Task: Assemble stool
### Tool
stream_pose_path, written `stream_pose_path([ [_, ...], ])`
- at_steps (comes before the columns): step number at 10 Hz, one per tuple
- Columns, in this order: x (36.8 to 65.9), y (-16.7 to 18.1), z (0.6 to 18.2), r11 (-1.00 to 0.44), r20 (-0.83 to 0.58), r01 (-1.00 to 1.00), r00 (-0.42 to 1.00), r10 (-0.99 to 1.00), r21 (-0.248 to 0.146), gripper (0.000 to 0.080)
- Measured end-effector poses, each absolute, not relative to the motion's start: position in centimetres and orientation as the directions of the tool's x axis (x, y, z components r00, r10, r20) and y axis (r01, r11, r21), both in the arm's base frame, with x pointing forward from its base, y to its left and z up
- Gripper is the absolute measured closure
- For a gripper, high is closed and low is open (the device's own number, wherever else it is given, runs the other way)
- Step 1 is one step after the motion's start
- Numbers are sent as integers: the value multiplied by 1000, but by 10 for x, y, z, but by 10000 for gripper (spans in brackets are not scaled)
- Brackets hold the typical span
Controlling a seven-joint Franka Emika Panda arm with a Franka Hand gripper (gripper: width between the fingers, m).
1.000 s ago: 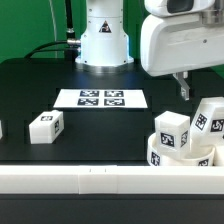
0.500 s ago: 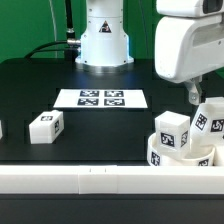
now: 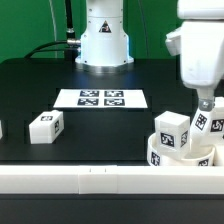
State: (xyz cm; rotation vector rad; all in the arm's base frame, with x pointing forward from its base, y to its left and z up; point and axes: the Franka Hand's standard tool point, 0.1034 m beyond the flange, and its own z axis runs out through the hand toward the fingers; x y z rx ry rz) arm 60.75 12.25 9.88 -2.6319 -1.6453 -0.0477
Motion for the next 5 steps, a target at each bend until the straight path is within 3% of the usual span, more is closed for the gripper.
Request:
stream_pose_path([
  [5, 609, 116, 97, -141, 27, 990, 140, 990, 8, 150],
])
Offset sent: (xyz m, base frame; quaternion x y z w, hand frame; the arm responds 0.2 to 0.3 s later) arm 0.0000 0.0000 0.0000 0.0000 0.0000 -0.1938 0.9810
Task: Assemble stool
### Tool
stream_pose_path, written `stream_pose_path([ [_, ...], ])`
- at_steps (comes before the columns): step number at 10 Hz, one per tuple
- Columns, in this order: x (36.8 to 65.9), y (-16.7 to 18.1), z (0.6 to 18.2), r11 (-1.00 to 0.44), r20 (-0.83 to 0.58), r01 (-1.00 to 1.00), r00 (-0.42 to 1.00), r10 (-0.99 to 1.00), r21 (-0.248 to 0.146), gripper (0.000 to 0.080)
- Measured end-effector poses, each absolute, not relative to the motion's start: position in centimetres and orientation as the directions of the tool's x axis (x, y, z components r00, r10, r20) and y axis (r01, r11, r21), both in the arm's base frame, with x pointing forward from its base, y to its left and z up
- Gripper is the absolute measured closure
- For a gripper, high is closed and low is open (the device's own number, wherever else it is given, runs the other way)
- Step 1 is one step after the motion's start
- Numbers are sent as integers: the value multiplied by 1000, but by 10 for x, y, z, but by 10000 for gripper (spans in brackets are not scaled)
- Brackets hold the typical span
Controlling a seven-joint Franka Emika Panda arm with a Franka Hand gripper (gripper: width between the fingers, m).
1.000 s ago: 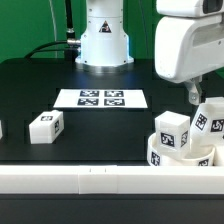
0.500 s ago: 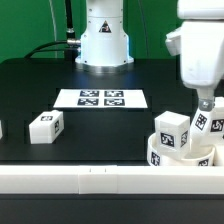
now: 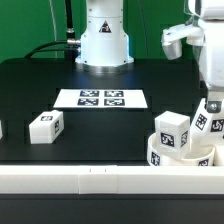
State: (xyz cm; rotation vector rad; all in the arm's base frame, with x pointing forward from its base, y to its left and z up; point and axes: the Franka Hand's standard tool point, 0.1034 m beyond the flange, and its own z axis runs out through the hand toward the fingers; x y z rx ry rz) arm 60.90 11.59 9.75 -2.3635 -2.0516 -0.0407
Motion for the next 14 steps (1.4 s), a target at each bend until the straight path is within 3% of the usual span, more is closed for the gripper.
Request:
stream_pose_path([
  [5, 609, 120, 89, 246, -37, 969, -245, 969, 9, 150],
  [7, 608, 118, 86, 223, -36, 975, -223, 974, 6, 150],
  [8, 608, 118, 86, 222, -36, 975, -222, 974, 6, 277],
  [9, 608, 117, 86, 221, -36, 975, -221, 975, 6, 277],
  [10, 608, 117, 86, 221, -36, 975, -220, 975, 6, 414],
  [11, 608, 117, 86, 219, -36, 976, -219, 975, 6, 465],
  [14, 608, 116, 86, 59, -33, 998, -59, 998, 8, 465],
])
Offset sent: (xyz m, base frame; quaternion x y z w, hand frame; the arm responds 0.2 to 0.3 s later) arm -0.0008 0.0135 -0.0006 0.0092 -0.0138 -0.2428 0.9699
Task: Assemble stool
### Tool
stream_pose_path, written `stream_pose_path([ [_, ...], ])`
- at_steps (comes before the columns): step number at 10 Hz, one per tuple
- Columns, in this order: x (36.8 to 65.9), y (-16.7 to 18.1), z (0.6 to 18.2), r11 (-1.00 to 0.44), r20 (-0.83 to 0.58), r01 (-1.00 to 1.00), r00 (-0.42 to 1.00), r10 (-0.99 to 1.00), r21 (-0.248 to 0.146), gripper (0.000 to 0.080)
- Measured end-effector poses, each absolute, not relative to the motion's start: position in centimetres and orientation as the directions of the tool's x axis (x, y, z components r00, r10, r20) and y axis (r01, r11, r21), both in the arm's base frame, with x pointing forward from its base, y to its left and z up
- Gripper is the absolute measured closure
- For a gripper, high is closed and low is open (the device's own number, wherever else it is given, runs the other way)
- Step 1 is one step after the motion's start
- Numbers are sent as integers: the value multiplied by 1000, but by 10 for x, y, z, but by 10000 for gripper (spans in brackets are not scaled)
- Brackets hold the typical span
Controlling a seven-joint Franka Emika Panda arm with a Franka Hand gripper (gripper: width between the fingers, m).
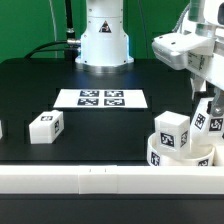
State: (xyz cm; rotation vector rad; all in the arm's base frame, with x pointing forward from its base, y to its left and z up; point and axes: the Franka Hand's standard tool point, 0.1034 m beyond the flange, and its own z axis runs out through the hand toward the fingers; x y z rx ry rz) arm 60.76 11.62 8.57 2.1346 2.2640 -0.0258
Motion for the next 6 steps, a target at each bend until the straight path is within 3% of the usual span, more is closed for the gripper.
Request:
stream_pose_path([
  [3, 605, 108, 85, -223, -12, 974, 223, 975, -25, 465],
  [6, 608, 103, 84, -417, 12, 909, 417, 909, -24, 463],
])
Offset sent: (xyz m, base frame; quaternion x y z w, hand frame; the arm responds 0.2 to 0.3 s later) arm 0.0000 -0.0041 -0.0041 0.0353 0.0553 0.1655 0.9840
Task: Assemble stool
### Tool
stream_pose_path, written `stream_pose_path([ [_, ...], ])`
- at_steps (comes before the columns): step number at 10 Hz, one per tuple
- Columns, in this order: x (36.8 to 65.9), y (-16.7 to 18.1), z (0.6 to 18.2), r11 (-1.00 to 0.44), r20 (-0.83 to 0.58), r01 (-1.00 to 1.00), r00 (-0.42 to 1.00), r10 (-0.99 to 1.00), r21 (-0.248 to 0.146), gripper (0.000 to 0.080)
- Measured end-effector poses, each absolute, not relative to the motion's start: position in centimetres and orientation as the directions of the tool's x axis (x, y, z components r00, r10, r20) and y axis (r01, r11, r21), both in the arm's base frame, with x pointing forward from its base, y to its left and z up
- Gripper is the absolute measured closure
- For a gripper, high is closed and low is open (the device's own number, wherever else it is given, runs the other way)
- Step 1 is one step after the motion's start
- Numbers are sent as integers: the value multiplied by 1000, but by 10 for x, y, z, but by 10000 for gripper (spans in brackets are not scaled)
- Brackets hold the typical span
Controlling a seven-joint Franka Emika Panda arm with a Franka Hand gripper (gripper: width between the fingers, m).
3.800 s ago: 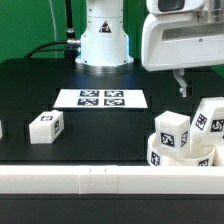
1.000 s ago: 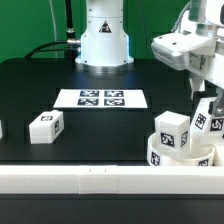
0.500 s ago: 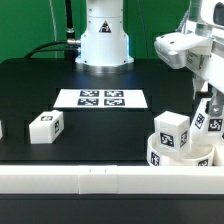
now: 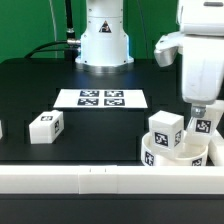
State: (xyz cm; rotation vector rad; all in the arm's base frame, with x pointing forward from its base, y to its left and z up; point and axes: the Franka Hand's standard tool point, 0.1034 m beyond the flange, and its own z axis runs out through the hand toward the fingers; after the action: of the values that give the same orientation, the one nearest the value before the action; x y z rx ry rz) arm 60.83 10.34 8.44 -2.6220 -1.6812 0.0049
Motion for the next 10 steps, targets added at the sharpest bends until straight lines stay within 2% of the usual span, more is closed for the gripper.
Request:
stream_pose_path([
  [6, 609, 104, 84, -738, 24, 674, 739, 674, -25, 463],
  [8, 611, 107, 83, -848, 66, 530, 847, 528, -13, 463],
  [10, 612, 111, 83, -923, 87, 384, 920, 381, -19, 463],
])
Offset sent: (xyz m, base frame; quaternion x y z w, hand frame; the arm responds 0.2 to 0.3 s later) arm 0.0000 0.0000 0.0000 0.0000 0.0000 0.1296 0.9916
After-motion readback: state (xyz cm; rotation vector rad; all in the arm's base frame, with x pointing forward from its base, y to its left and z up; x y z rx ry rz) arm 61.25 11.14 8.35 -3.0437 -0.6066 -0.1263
